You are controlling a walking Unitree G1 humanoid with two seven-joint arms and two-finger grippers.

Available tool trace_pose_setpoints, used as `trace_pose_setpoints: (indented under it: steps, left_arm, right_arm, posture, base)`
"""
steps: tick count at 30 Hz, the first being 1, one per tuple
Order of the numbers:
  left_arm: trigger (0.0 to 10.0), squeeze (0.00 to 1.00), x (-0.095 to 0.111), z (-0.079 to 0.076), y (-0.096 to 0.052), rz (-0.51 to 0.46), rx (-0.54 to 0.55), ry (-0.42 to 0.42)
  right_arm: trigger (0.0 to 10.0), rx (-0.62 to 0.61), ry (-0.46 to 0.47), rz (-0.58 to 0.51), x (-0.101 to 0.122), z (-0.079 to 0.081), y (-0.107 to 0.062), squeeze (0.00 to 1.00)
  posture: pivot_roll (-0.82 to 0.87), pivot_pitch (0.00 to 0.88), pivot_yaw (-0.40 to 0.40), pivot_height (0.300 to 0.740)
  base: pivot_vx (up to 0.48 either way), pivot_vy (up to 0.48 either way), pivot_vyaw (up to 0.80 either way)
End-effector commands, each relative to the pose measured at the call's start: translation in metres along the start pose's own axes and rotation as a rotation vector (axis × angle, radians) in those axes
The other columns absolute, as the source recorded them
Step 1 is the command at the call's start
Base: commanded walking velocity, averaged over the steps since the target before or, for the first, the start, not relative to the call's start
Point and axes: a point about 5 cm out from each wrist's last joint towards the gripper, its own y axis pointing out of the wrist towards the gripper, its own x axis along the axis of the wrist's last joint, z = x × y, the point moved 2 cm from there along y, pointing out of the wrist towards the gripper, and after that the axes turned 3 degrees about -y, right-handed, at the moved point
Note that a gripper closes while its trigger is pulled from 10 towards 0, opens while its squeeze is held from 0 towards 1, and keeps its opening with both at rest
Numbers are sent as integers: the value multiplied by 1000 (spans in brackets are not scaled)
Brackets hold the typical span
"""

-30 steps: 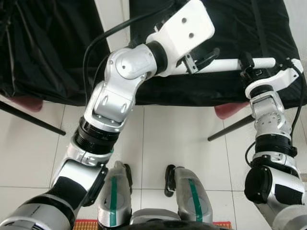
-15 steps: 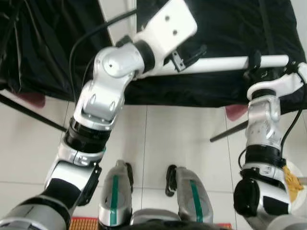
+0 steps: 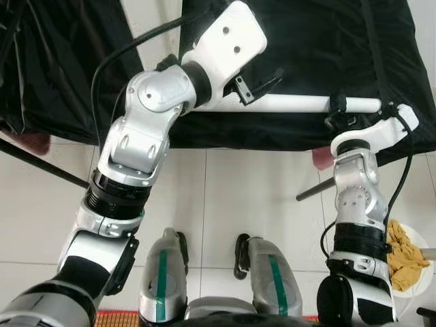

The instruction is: Building children table

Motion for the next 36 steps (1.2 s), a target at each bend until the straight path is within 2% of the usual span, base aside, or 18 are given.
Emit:
trace_pose_setpoints:
  steps: [1,3,6,7,8,9,10,16,18,20,22,23,25,26,28,30,32,36]
  left_arm:
    - [10000,0,-2,-4,0,4,-18,-8]
    - [10000,0,-2,-4,-1,6,-18,-2]
    - [10000,0,-2,-4,-1,6,-18,-2]
    - [10000,0,-2,-2,-1,9,-15,2]
    - [10000,0,-3,0,-2,12,-8,0]
    - [10000,0,-3,0,-2,12,-8,0]
    - [10000,0,-5,2,-3,19,-2,-14]
    - [10000,0,-15,1,-10,51,1,-41]
    - [10000,0,-19,2,-12,59,15,-50]
    - [10000,0,-20,2,-13,62,22,-59]
    - [10000,0,-24,5,-14,60,55,-94]
    - [10000,0,-24,5,-14,60,55,-94]
    - [10000,0,-32,12,-14,60,121,-167]
    - [10000,0,-37,14,-14,60,154,-231]
    - [10000,0,-43,16,-15,65,199,-250]
    - [10000,0,-43,16,-15,65,199,-250]
    - [10000,0,-54,17,-17,72,255,-280]
    - [10000,0,-58,17,-19,74,275,-289]
  right_arm:
    - [10000,1,17,109,-20,-6,-6,0]
    - [10000,46,-22,205,-31,-1,-10,0]
    - [10000,46,-22,205,-31,-1,-10,0]
    - [10000,76,-51,246,-34,0,-13,0]
    - [10000,111,-106,243,-31,1,-14,0]
    - [10000,111,-106,243,-31,1,-14,0]
    - [10000,151,-185,209,-22,3,-16,0]
    - [10000,193,-294,125,2,16,-22,0]
    - [10000,222,-304,75,14,24,-24,0]
    - [10000,232,-311,65,16,26,-25,0]
    - [10000,265,-332,-14,26,33,-26,0]
    - [10000,265,-332,-14,26,33,-26,0]
    - [10000,285,-310,-110,36,40,-25,0]
    - [10000,281,-311,-152,39,41,-23,0]
    - [10000,275,-309,-165,37,42,-20,0]
    - [10000,275,-309,-165,37,42,-20,0]
    - [10000,278,-319,-171,28,48,-16,0]
    - [10000,293,-309,-163,23,52,-15,0]
  posture:
    - [28,126,28,740]
    - [26,126,32,740]
    - [26,126,32,740]
    - [26,125,33,740]
    - [25,124,36,740]
    - [25,124,36,740]
    - [24,125,37,740]
    - [28,128,32,740]
    - [28,126,30,740]
    - [28,126,30,740]
    - [28,124,28,740]
    - [28,124,28,740]
    - [33,120,18,740]
    - [39,119,14,740]
    - [42,113,5,740]
    - [42,113,5,740]
    - [51,105,-16,740]
    - [52,105,-19,740]
  base:
    - [0,0,0]
    - [0,0,0]
    - [0,0,0]
    - [0,0,0]
    - [0,0,0]
    - [0,0,0]
    - [0,0,0]
    - [0,0,0]
    - [0,0,0]
    - [0,0,0]
    - [0,0,0]
    - [0,0,0]
    - [0,0,0]
    - [0,0,0]
    - [0,0,0]
    - [0,0,0]
    - [0,0,0]
    - [0,0,0]
